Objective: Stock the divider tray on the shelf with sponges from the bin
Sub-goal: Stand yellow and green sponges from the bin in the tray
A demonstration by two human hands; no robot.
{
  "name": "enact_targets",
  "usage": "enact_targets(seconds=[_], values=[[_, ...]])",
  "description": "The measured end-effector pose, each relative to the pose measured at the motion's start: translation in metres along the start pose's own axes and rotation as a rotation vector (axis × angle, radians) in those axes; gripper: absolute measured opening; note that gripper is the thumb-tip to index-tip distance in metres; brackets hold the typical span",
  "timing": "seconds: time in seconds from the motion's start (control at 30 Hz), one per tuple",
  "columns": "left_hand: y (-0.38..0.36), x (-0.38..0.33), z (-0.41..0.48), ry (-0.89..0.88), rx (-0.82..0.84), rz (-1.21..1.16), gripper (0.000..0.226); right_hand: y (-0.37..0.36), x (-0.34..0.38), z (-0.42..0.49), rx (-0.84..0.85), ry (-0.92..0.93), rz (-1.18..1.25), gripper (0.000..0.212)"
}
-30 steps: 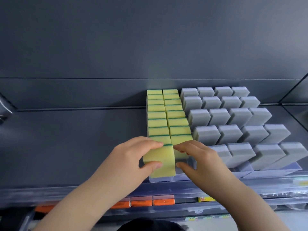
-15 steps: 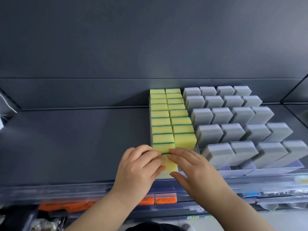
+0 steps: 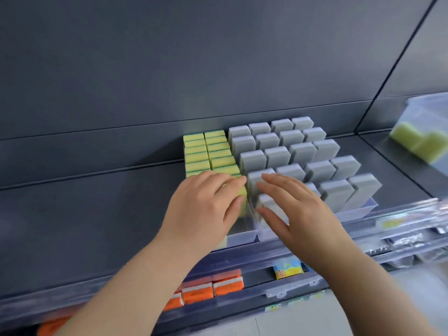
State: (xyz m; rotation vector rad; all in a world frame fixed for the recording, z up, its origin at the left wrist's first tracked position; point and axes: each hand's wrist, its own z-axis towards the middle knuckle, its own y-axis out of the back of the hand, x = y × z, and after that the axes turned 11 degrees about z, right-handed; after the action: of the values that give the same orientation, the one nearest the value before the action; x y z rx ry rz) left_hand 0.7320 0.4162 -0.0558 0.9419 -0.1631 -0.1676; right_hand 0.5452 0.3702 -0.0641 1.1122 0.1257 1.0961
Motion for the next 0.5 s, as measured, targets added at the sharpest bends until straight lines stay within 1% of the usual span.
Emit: enact_targets(seconds=[0.1,0.23,0.37,0.43,0.5], values=[[0.000,-0.047,0.024,-0.069,-0.054,0.000,0.031,0.048,-0.025,-0.026,-0.075,-0.081,-0.041,0.045],[-0.018,-0.139,0.049,-0.125,-0.034,-0.061,0.035,0.118,-0.074,-0.097,-0.150,-0.248,-0.098,0.049],[-0.053,-0.252,0.066,-0.187,0.072,-0.174,0.036,0.180,-0.131,-0.202,-0.123,-0.542,-0.092,0.050],[-0.071,-0.305,0.070,-0.241,0.144,-0.186,0.038,0.202,-0.153,-0.255,-0.084,-0.687,-0.100,0.049],[-0.086,-0.351,0.073,-0.293,0.205,-0.191,0.041,0.219,-0.169,-0.296,-0.060,-0.790,-0.111,0.049]])
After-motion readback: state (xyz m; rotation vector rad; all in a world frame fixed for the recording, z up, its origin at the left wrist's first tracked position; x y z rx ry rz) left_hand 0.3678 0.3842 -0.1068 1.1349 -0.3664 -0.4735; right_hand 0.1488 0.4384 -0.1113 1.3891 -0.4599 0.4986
